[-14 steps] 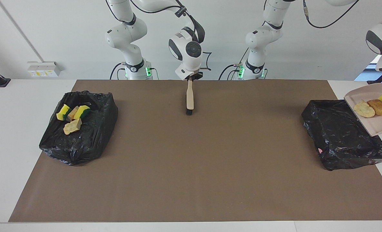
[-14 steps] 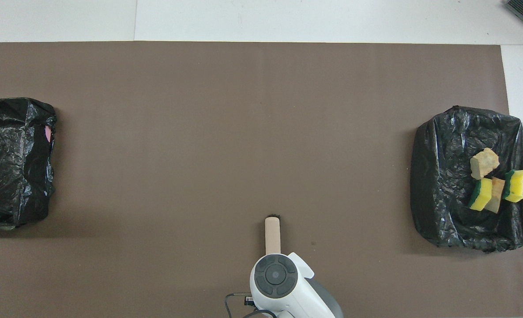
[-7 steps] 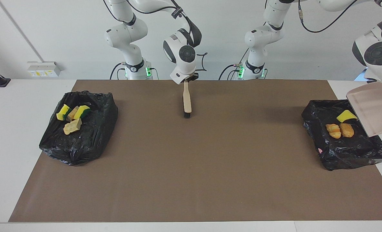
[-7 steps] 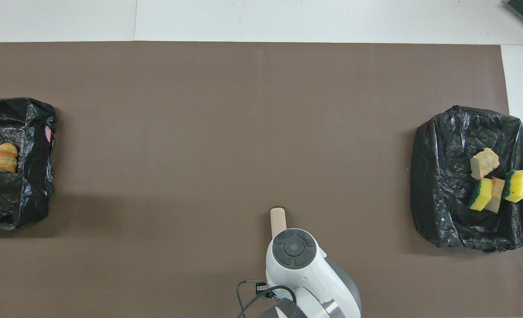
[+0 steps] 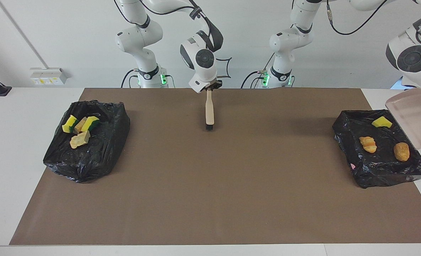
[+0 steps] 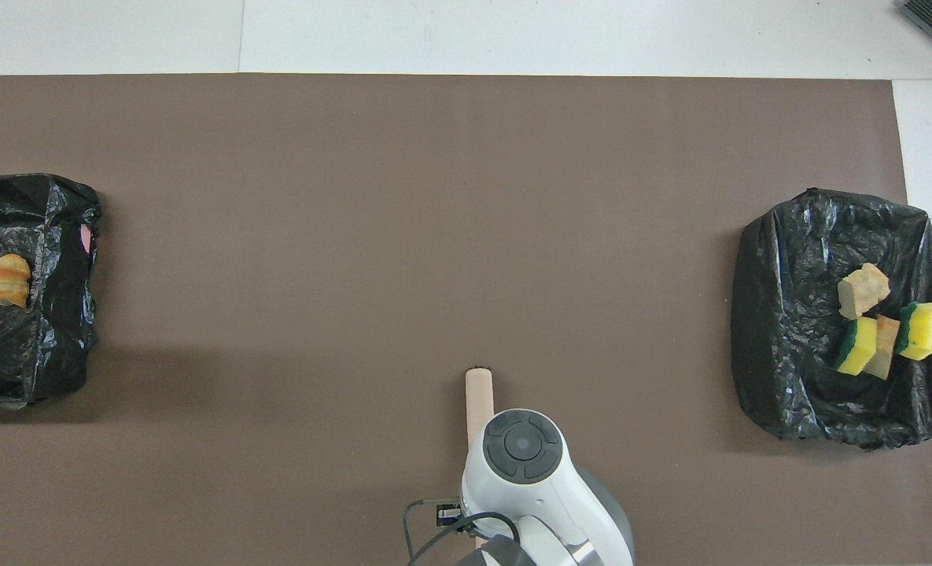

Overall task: Sweep and dump trash in bin
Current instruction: 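Tilt the dustpan with the left gripper to dump pieces into the bag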

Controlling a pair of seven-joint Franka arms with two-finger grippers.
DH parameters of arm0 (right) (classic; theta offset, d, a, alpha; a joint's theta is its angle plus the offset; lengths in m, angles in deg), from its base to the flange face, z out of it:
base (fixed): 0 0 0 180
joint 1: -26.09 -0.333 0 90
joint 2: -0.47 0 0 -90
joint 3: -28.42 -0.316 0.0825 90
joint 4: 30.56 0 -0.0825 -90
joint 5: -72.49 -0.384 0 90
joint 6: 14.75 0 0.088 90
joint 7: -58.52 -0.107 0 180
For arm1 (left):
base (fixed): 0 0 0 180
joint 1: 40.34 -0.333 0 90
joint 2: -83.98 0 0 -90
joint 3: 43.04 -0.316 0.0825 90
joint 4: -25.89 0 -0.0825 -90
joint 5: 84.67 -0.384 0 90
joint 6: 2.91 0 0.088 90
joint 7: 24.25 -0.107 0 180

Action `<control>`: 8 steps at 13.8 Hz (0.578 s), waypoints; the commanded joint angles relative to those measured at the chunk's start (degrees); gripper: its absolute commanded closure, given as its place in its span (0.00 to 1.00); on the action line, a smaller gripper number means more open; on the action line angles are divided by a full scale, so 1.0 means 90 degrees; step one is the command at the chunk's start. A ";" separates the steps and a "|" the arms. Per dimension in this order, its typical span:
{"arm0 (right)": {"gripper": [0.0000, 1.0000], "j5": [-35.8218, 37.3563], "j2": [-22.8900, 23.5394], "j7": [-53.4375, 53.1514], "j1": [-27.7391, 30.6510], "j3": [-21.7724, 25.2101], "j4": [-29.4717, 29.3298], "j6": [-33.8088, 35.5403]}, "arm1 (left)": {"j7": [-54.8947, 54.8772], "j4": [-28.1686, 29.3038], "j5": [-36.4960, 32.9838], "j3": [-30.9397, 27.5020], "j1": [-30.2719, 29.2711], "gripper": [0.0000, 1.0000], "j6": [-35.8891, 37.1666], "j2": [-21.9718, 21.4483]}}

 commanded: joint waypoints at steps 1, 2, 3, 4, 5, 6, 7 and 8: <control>1.00 -0.0135 0.0014 0.0149 -0.0066 -0.0009 0.0164 -0.0301 | 0.0160 -0.0088 0.1420 -0.0026 0.0280 1.00 0.0315 -0.0016; 0.99 -0.0135 0.0111 0.0130 -0.0076 -0.0009 0.0194 -0.0457 | 0.0198 -0.0059 0.1870 -0.0016 0.0368 1.00 0.0441 -0.0026; 0.88 -0.0126 0.0131 0.0139 -0.0076 -0.0009 0.0184 -0.0439 | 0.0392 -0.0020 0.2358 -0.0016 0.0552 1.00 0.0539 -0.0055; 0.63 -0.0126 0.0141 0.0149 -0.0076 -0.0009 0.0165 -0.0420 | 0.0926 0.0029 0.2837 -0.0016 0.0883 1.00 0.0830 -0.0026; 0.29 -0.0106 0.0141 0.0159 -0.0066 0.0001 0.0145 -0.0391 | 0.1714 0.0068 0.3054 -0.0016 0.1312 1.00 0.1075 -0.0017; 0.00 -0.0038 0.0141 0.0207 -0.0076 -0.0009 0.0116 -0.0371 | 0.2389 0.0136 0.3279 -0.0016 0.1674 1.00 0.1251 0.0013; 0.00 -0.0038 0.0112 0.0237 -0.0066 0.0001 0.0039 -0.0361 | 0.3024 0.0156 0.3620 -0.0016 0.2074 1.00 0.1446 0.0081; 0.00 -0.0009 0.0073 0.0218 -0.0008 0.0020 -0.0136 -0.0264 | 0.3969 0.0205 0.3865 -0.0016 0.2445 1.00 0.1487 0.0246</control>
